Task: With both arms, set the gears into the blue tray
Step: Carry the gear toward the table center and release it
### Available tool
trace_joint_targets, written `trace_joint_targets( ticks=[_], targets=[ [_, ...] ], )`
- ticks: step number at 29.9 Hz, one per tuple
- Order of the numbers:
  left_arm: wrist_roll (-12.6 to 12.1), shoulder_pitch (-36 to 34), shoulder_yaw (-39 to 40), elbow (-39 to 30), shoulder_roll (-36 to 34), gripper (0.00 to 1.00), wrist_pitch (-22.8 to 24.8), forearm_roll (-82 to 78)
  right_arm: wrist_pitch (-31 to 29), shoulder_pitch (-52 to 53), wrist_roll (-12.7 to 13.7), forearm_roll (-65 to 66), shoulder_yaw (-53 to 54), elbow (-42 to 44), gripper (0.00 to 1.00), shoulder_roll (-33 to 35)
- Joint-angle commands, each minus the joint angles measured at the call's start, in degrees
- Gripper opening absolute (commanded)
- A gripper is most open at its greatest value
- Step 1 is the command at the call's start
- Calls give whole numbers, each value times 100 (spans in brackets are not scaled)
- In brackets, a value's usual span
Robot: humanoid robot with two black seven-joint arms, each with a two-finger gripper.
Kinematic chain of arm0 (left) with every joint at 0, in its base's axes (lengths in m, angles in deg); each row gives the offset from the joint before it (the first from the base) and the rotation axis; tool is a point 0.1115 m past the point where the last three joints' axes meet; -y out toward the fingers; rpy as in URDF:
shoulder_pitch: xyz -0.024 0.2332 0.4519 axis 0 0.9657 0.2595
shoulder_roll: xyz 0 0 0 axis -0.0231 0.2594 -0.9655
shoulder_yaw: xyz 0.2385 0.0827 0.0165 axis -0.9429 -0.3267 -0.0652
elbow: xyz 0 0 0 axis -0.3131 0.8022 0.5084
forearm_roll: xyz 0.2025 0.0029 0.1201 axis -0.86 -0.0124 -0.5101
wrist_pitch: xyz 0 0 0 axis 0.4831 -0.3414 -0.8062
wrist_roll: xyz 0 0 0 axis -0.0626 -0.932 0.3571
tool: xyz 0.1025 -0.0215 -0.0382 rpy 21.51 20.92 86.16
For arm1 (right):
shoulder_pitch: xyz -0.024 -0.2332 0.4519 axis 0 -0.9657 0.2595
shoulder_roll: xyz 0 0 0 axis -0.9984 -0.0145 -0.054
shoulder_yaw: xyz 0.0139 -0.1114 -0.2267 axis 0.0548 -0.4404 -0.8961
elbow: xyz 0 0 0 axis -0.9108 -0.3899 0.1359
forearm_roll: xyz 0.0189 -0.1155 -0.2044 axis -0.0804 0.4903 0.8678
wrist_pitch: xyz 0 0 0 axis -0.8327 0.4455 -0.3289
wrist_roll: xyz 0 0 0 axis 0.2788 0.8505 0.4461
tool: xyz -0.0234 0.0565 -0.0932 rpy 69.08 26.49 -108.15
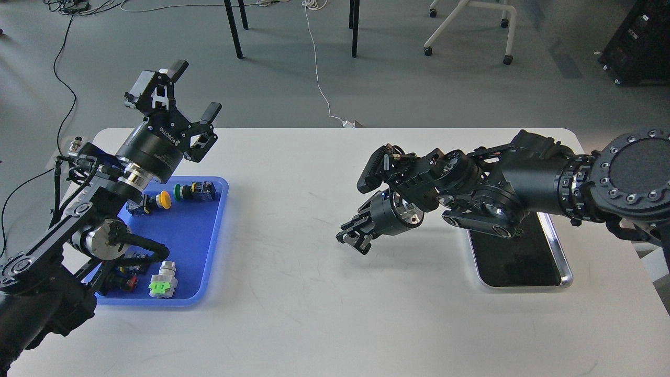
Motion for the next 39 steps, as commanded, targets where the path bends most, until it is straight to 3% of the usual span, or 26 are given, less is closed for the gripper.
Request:
trace_joint_targets(
  ticks=[1,11,16,20,25,26,29,32,39],
  targets=[
    [0,1,0,1,7,98,0,1,96,-119,0,-114,-18,57,21,-4],
    [-9,1,-9,1,16,98,0,1,141,-242,0,-493,-53,-5,22,-4],
    [0,28,0,1,7,98,0,1,141,-251,0,-501,-53,-13,32,-4],
    [9,36,0,1,-11,98,0,1,149,-251,0,-563,-27,-22,49,-4],
    [27,36,0,-8,-54,98,0,1,228,-198,0,-922,157,-171,93,-4],
    [35,36,0,-17,-72,98,9,1,220,-172,0,-1028,244,-189,96,-4],
    [44,36,0,-52,-90,98,9,1,211,-154,0,-1335,578,-207,97,5],
    [44,28,0,-52,-99,98,-17,1,202,-224,0,-1748,1061,-242,98,460],
    [70,28,0,-52,-178,98,18,-8,150,-1470,0,-3198,3686,-400,98,1489]
  ],
)
